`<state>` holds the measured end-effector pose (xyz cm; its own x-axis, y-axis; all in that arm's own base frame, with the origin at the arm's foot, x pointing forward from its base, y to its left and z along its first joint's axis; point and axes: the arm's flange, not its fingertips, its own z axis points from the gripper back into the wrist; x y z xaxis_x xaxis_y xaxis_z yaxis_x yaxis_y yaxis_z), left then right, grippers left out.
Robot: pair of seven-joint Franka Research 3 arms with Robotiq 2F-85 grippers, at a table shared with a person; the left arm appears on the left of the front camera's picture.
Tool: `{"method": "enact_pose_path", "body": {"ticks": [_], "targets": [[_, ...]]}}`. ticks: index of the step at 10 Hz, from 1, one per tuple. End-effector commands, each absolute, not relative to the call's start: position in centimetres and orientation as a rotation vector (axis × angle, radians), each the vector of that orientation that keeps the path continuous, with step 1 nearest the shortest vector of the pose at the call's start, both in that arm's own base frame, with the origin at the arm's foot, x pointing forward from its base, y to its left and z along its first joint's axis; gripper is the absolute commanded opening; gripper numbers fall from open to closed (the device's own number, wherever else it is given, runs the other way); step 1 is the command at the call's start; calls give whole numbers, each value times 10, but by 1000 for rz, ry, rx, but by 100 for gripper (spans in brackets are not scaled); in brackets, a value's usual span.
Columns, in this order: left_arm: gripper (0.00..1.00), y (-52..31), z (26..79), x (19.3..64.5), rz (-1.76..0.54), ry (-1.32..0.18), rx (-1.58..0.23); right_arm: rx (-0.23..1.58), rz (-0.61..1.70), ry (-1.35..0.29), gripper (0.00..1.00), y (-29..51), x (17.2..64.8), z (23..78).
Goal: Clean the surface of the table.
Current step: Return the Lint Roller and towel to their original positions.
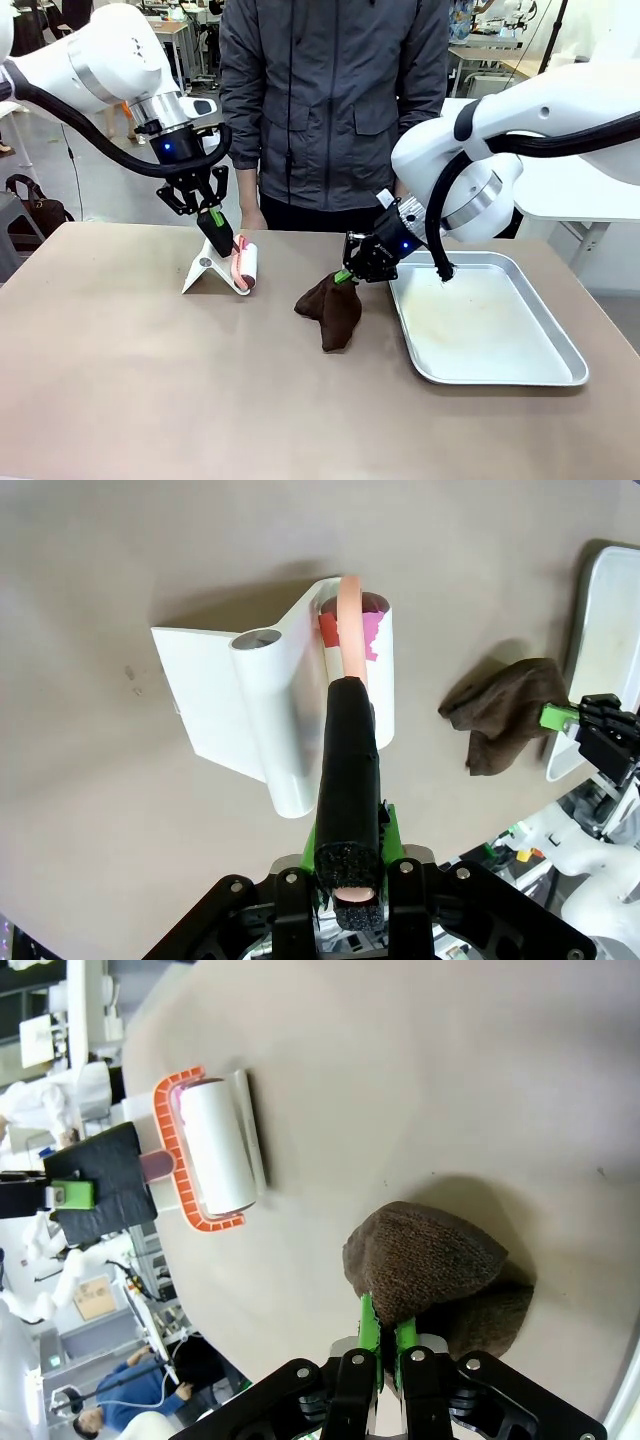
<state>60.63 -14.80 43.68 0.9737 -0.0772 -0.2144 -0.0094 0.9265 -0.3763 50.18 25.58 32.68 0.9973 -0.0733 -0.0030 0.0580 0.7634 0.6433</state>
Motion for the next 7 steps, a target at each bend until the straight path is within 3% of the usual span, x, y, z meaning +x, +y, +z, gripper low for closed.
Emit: {"method": "enact_pose_path", "body": {"ticks": [1,3,4,5,6,7], "targets": [[23,-147,438,611,-16,244,-381,686,-80,-9,6,262,508,333],[23,-148,437,611,-4,242,-372,684,-73,-2,6,262,509,331],[70,-147,437,611,11,238,-362,687,-71,8,24,262,509,330],[80,-148,437,611,12,245,-364,689,-71,14,64,262,509,330],[100,-148,437,610,13,244,-363,692,-74,22,83,261,510,329],[100,-148,438,610,17,243,-360,695,-74,28,100,261,511,328]]}}
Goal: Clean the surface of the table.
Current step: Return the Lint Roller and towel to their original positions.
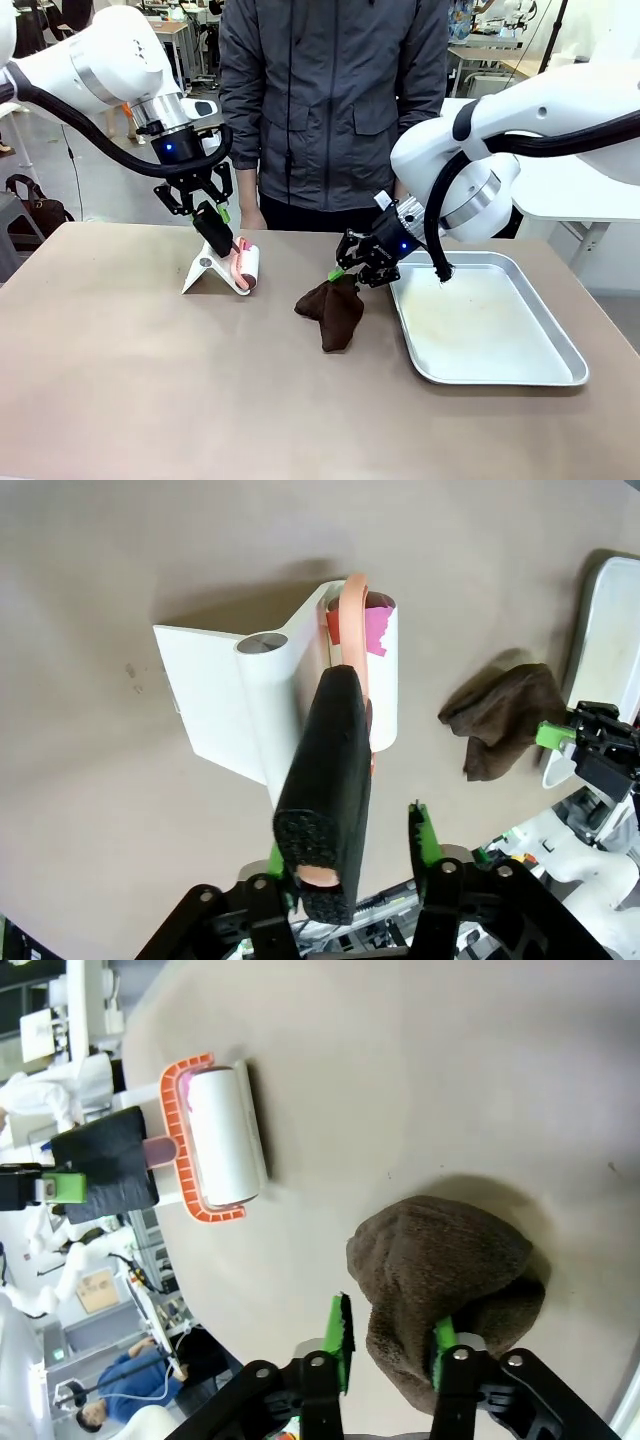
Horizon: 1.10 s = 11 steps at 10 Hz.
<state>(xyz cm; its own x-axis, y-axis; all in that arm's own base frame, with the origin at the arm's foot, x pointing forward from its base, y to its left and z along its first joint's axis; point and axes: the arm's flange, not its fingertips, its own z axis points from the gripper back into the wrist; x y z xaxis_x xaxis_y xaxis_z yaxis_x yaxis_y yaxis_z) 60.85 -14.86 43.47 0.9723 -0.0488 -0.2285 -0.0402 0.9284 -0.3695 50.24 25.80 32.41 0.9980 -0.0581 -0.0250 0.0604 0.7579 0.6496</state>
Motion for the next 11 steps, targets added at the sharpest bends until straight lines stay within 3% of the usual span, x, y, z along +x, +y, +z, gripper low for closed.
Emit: {"method": "enact_pose_path", "body": {"ticks": [1,6,9,11], "targets": [[100,-146,439,609,25,232,-361,701,-76,35,100,260,511,327],[100,-116,449,592,33,181,-419,746,-58,64,100,252,511,332],[100,-65,454,529,-41,99,-545,816,16,99,100,204,483,369],[100,-25,433,473,-221,57,-686,909,81,171,100,155,448,390]]}}
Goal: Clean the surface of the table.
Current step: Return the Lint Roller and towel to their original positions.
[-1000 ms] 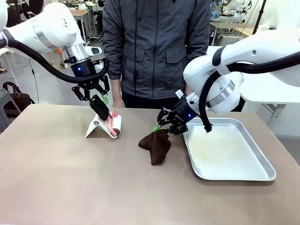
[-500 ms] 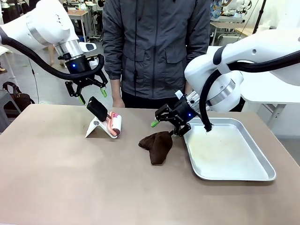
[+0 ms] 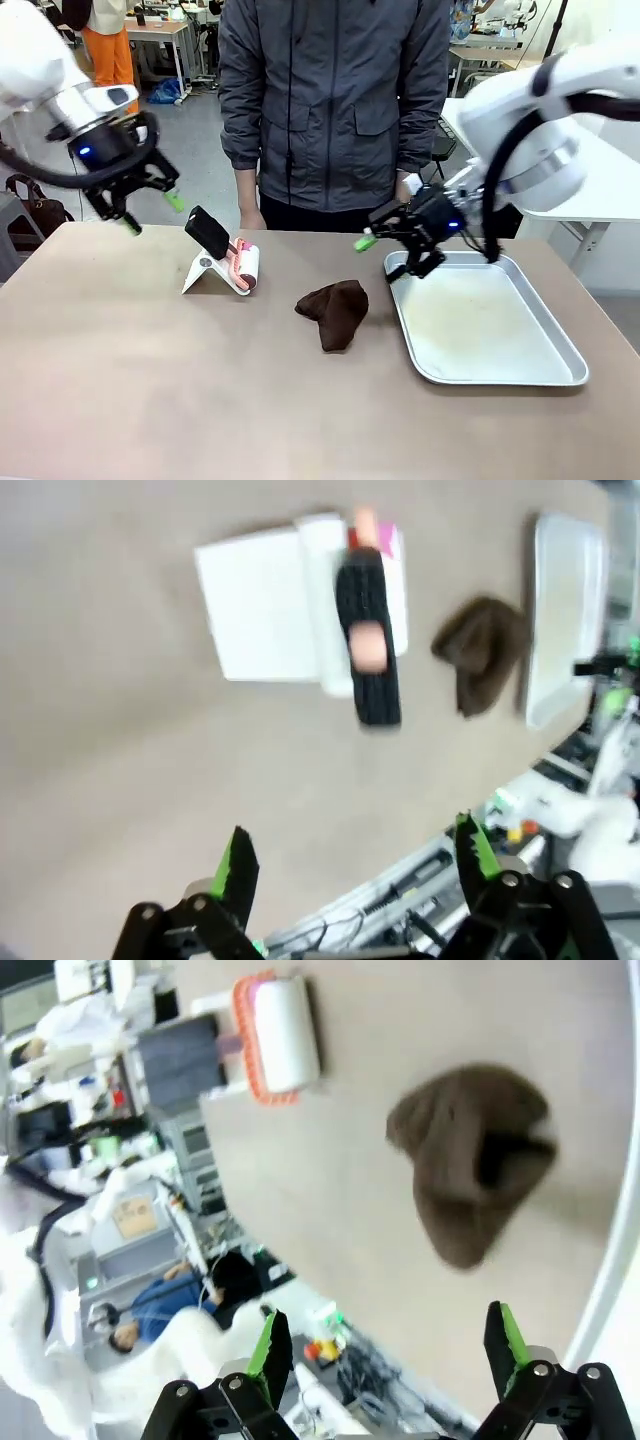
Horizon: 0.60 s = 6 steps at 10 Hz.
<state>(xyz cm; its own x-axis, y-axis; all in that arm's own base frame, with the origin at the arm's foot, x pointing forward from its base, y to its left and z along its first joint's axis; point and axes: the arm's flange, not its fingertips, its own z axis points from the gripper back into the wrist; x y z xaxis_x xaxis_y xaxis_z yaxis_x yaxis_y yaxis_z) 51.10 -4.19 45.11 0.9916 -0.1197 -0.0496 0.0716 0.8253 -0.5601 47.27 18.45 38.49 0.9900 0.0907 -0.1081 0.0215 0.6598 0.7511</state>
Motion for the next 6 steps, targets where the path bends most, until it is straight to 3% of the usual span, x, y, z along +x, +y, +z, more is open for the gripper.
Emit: {"method": "enact_pose_path", "body": {"ticks": [1,4,6], "targets": [[100,-10,416,457,-294,19,-772,983,101,221,100,131,431,396],[100,31,369,445,-422,-161,-1141,1301,101,281,100,68,400,395],[100,68,343,451,-515,-155,-1381,1494,56,250,100,39,397,373]]}}
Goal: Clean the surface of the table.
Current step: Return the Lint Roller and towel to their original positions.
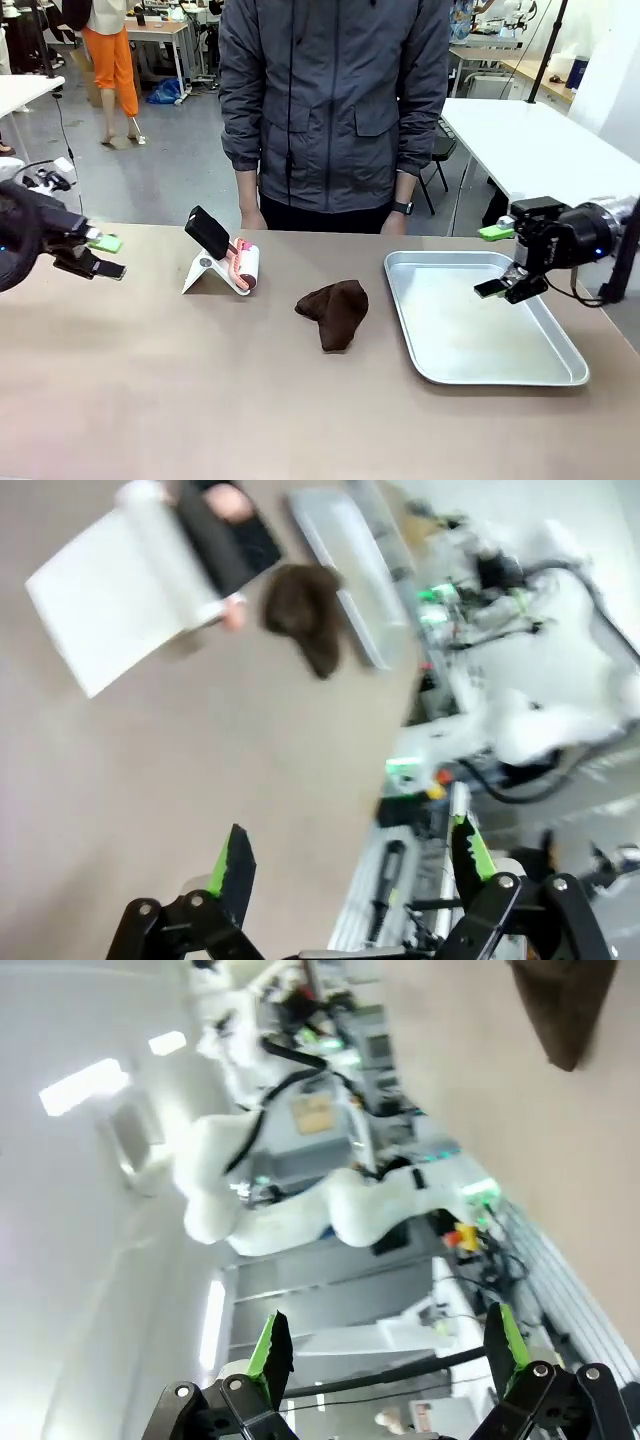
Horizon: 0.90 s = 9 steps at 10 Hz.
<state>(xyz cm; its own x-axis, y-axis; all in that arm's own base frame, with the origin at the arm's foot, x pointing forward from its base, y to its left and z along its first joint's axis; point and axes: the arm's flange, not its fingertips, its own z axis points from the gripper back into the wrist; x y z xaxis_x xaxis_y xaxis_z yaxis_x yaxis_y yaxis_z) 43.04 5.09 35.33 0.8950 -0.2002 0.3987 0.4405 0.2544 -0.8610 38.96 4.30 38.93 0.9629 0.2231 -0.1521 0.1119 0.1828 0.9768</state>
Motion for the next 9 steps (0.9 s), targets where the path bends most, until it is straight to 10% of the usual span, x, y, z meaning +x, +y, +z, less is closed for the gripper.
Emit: {"method": "enact_pose_path", "body": {"ticks": [1,3,4,9], "targets": [[100,79,333,453,-563,-151,-1473,1534,-57,163,100,34,402,359],[100,89,321,466,-565,-111,-1585,1619,-226,-88,100,41,411,336],[100,76,329,437,-535,-209,-1471,1531,-78,192,100,23,401,357],[100,76,329,437,-535,-209,-1471,1531,-78,192,100,23,401,357]]}}
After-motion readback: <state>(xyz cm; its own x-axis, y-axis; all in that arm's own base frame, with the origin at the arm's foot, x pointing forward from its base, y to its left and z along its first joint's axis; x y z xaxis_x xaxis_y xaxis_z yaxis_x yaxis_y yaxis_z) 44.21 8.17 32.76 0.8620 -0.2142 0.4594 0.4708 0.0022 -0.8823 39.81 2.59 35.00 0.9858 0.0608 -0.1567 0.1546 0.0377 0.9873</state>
